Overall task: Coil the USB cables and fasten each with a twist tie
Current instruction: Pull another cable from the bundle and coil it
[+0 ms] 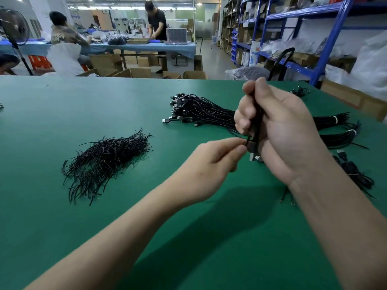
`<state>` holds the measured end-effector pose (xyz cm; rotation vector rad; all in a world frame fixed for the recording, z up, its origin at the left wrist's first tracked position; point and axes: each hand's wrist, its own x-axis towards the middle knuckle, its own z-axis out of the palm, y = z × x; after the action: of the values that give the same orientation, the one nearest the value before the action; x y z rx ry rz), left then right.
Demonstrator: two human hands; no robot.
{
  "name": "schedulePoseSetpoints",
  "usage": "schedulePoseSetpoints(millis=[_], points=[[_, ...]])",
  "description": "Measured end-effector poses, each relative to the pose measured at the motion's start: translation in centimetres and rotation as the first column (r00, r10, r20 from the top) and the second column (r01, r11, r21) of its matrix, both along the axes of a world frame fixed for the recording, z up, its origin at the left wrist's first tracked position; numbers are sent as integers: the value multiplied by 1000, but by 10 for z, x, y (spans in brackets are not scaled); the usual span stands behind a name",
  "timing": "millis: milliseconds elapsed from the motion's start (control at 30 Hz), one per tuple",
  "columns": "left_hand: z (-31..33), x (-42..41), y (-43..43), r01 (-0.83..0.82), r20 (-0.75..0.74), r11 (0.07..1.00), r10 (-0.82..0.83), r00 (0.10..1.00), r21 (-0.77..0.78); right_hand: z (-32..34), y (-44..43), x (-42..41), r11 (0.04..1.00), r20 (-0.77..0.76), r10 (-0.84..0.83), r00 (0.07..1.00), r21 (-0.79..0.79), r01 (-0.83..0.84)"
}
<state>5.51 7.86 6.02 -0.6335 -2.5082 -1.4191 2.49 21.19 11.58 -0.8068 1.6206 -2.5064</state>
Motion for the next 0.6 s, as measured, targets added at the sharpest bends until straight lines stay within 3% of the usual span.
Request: schedulePoseSetpoints(millis=[67,133,233,333,400,533,600], points=[[3,2,-1,-42,-77,981,28,997,-187,-5,4,-4,947,-150,-192,970,232,224],[13,4,-6,-113,-156,943,66,986,-313,-9,5,-7,838,-301,-237,924,418,351],[33,7,-19,-174,-234,862,66,970,-476,-14,4,-9,643,-456,-194,868,609,464],[50,9,-36,-208,-319,833,41,947,-512,-18,0,-5,483,-545,-67,835,715,506],[58,10,-47,-261,-373,826,67,925,-499,-21,0,-4,472,-503,14,864,765,438],[65,12,-59,-302,-395,808,94,914,-506,-20,2,-6,579,-337,129,933,789,205],[65,11,-61,-352,-448,775,100,889,-525,-21,3,-4,589,-208,222,953,807,39]])
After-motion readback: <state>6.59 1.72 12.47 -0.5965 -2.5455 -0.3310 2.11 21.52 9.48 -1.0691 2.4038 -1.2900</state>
